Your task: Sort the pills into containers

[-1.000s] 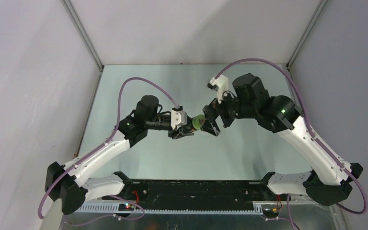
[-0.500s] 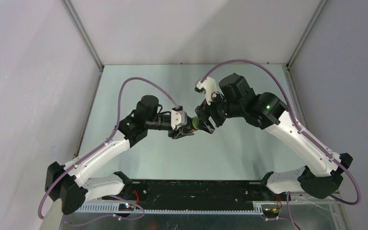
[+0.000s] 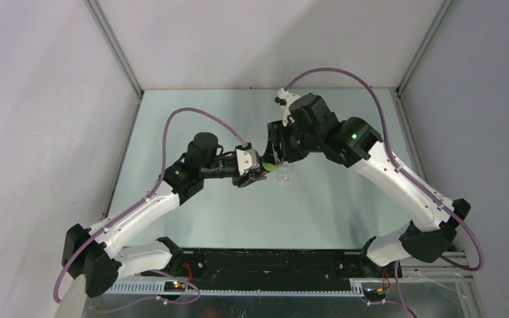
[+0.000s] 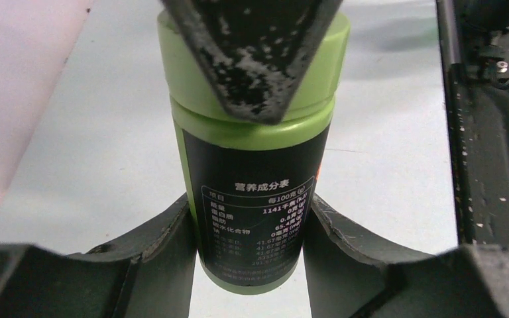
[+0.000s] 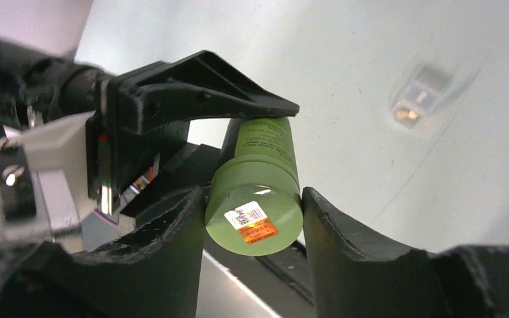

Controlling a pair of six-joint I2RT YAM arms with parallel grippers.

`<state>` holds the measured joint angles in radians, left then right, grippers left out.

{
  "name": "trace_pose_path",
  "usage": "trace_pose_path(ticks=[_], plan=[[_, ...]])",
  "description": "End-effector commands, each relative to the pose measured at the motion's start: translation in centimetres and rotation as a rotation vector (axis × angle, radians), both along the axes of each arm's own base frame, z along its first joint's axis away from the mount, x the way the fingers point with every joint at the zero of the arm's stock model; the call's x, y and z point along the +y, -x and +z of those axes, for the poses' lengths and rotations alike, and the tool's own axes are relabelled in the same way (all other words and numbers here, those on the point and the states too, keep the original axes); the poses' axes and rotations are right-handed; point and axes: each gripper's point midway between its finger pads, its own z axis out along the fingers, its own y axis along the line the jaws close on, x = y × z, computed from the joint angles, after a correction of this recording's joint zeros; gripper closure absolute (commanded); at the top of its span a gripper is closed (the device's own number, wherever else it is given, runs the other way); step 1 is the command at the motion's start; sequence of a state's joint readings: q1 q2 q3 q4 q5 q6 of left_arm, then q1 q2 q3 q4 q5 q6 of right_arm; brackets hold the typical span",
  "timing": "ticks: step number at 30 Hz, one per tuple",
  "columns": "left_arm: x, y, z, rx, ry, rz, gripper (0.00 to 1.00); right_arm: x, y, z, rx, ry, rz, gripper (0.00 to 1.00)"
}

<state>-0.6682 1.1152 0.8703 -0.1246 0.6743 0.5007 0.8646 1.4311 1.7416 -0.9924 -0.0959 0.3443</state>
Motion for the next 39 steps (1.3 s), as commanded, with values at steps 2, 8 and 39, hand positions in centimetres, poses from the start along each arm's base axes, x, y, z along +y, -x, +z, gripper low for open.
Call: trace_pose_path(ticks=[2, 8, 39], plan=[[-0.1, -0.8, 2.3, -0.104, 0.072, 0.033, 1.0, 0.1, -2.5, 2.6, 0.138, -0.187, -0.395, 0.76], [0.1, -1.4, 2.4, -0.125, 0.078, 0.066, 1.0, 0.6, -1.8, 5.6, 0.174, -0.359, -0.223, 0.12], [-1.0, 2.3, 2.8, -0.037, 0.101, -0.135, 1.0, -1.9, 1.1, 0.3, -0.254, 0.087, 0.367, 0.19]])
